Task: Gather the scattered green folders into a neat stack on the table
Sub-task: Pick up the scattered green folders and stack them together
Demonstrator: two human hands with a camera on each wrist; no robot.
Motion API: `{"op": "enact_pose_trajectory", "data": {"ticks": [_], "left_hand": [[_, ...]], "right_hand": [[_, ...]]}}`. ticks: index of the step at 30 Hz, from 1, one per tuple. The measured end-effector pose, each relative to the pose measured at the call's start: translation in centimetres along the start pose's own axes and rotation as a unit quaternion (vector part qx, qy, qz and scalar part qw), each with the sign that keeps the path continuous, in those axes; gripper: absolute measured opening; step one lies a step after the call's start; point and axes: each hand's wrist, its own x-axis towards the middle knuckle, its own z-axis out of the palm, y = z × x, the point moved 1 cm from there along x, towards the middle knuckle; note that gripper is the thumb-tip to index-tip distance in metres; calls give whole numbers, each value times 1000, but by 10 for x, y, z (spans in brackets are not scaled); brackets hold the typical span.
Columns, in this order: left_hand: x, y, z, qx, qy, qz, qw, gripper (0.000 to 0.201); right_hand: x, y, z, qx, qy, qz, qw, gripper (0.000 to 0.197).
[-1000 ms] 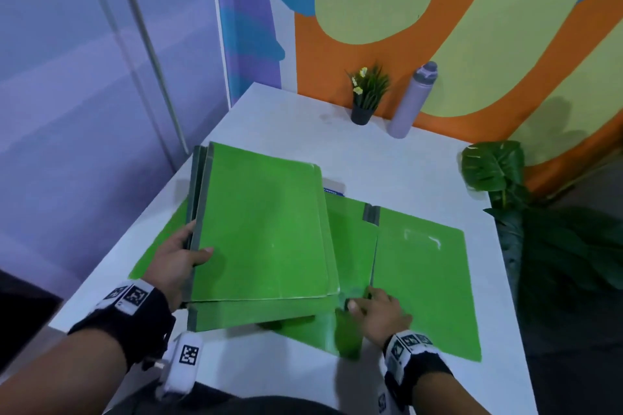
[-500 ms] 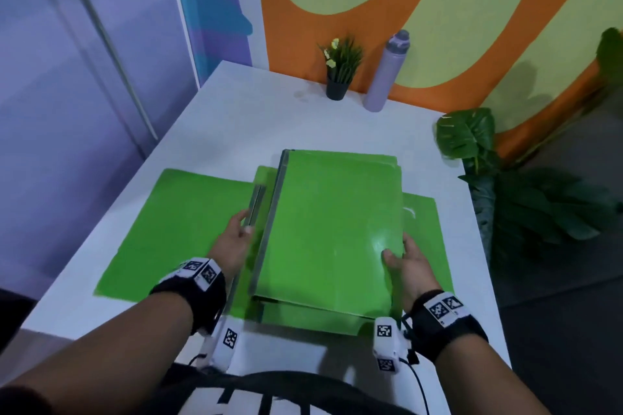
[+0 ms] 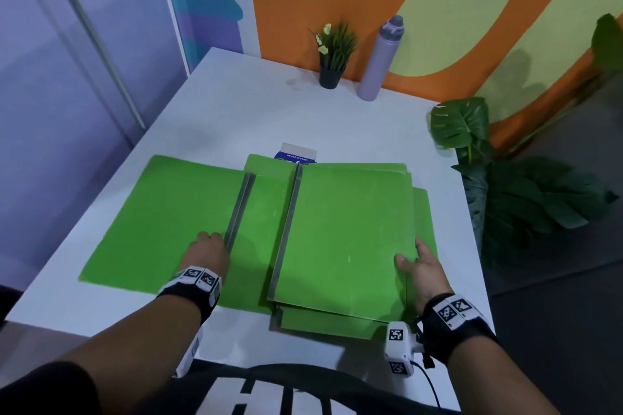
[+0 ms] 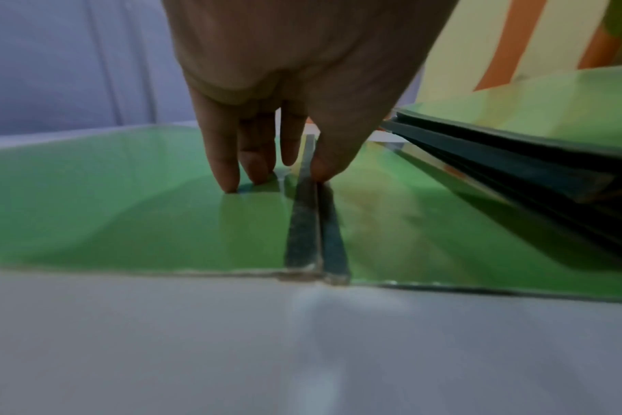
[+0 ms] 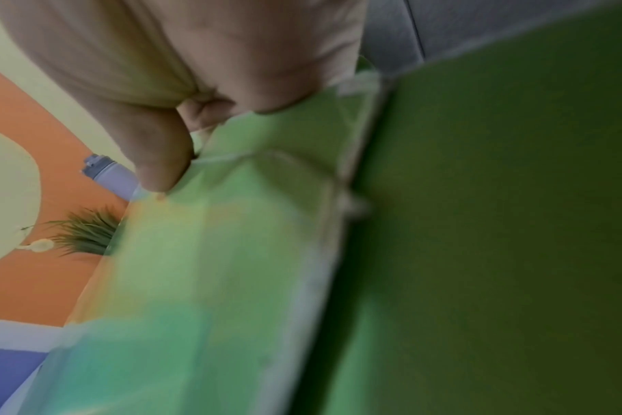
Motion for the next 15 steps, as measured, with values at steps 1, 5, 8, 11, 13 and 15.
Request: {"op": "enact_pose_trajectory", "data": {"ticks": [1,5,8,11,13,15], "left_hand": [[-1,0,-3,10,-7,8,1000,21],[-8,-3,-14,53,12,64,996,27],[-14,-5,-37,67,67,70,993,27],[-17,-11,-77,23,177,62,982,25],[-21,-17,-109,-39,256,51,965,24],[-26,-24,-140,-99,322,19,941,27]], "right_hand": [[1,0,0,3,1,-2,1000,72],[3,-2,0,24,1,-6,1000,73],[7,-3,-1,36,-1,-7,999,72],[11,-5,-5,56,-5,-2,998,73],[14,-7,-7,68,-5,1,998,73],[16,-7,-6,75,-6,0,997,73]]}}
